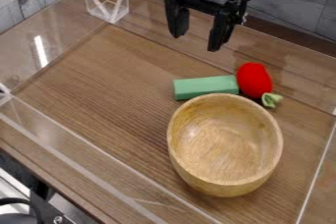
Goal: Move the red fruit to the left
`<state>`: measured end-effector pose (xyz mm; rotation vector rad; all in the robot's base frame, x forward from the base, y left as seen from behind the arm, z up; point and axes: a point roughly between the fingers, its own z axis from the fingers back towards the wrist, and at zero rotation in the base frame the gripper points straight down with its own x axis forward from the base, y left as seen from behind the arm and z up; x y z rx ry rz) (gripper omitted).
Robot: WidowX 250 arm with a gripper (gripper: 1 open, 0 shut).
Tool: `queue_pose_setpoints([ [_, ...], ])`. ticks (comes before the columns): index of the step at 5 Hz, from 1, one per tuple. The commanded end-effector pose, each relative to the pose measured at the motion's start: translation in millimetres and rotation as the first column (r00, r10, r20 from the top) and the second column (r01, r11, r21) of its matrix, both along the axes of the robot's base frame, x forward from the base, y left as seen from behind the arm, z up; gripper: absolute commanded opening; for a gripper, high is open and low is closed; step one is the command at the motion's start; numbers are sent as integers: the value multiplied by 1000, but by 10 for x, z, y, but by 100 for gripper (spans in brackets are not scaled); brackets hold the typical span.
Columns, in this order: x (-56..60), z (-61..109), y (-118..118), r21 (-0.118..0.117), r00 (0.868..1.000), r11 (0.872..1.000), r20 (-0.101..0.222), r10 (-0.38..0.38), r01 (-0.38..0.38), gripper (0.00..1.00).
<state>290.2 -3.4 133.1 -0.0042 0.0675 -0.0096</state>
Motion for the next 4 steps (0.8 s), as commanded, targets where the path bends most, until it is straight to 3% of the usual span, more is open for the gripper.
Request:
queue_pose_setpoints([
  [1,30,-185,-168,-9,998,998,-21,59,-59,100],
  [2,169,-358,-484,-50,977,976,-1,211,-211,100],
  [3,356,-442,-732,-83,951,949,23,308,-306,100],
  [4,549,-464,-719,-107,926,924,47,374,-367,100],
])
